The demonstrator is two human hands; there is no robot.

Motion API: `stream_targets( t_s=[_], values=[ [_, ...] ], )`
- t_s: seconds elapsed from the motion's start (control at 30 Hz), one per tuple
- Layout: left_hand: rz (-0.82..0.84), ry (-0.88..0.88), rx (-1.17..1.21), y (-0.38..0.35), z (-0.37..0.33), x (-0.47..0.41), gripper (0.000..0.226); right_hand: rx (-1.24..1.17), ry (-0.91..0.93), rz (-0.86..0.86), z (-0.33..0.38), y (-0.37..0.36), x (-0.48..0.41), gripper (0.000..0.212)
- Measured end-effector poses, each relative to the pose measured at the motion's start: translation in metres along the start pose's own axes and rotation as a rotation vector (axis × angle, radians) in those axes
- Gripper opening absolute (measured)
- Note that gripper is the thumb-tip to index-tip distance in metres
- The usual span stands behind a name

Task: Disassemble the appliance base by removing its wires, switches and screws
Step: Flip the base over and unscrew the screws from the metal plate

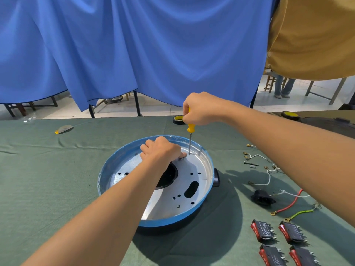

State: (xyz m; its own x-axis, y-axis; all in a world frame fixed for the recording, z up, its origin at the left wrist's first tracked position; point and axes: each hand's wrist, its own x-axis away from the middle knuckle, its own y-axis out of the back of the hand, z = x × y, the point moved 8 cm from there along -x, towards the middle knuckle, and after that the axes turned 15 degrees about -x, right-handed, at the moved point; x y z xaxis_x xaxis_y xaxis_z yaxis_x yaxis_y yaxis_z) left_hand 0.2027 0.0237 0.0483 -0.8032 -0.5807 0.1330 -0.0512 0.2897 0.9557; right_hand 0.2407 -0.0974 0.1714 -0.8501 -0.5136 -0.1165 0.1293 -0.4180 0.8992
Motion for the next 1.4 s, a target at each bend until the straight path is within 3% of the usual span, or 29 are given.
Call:
stream_targets(
  t_s=[0.2, 0.3, 0.4, 0.53, 0.67, 0.83, 1.0, 1.13, 1.33, 1.4],
  values=[
    [-0.01, -0.003, -0.008, -0.0007, 0.0, -0.0006, 0.057, 0.14, -0.084, -0.07, -0.0062, 0.0069, 0.0025, 0.032],
    [-0.012, 0.0, -0.011, -0.0006, 0.0004, -0.0007, 0.056, 0.063, -0.035, -0.037, -0.0027, 0.0017, 0.0005, 0.014],
    [-0.014, 0.001, -0.008, 0.0, 0.0, -0.0003, 0.055, 0.018, -0.05, 0.003, -0.0022, 0.0003, 0.0007, 0.024],
    [-0.009, -0.006, -0.009, -0.0001, -0.0004, 0.0003, 0.055, 0.153, -0.078, -0.057, -0.0047, 0.0065, 0.0027, 0.037],
    [-0.006, -0.003, -0.003, 0.0, 0.0001, -0.0001, 0.056, 0.078, -0.026, -0.036, 0.0012, 0.0028, -0.0002, 0.01],
    [-0.013, -0.008, -0.003, -0.0008, 0.0004, -0.0005, 0.056, 0.161, -0.096, -0.12, -0.0044, 0.0089, 0.0046, 0.022],
    [-0.019, -0.008, -0.003, -0.001, 0.0006, -0.0018, 0.057, 0.036, -0.088, -0.029, -0.0033, 0.0033, 0.0002, 0.008],
    [-0.018, -0.009, -0.005, -0.0019, 0.0006, -0.0026, 0.058, 0.088, -0.125, -0.071, -0.0071, 0.0073, 0.0043, 0.024],
    [-0.021, -0.006, -0.015, -0.002, 0.0009, -0.0039, 0.059, 0.011, -0.058, 0.01, 0.0008, 0.0033, 0.0051, 0.02],
    [-0.02, -0.006, -0.015, -0.002, 0.0009, -0.0035, 0.058, 0.067, -0.08, -0.035, -0.0022, 0.0069, 0.0065, 0.034]
  ],
)
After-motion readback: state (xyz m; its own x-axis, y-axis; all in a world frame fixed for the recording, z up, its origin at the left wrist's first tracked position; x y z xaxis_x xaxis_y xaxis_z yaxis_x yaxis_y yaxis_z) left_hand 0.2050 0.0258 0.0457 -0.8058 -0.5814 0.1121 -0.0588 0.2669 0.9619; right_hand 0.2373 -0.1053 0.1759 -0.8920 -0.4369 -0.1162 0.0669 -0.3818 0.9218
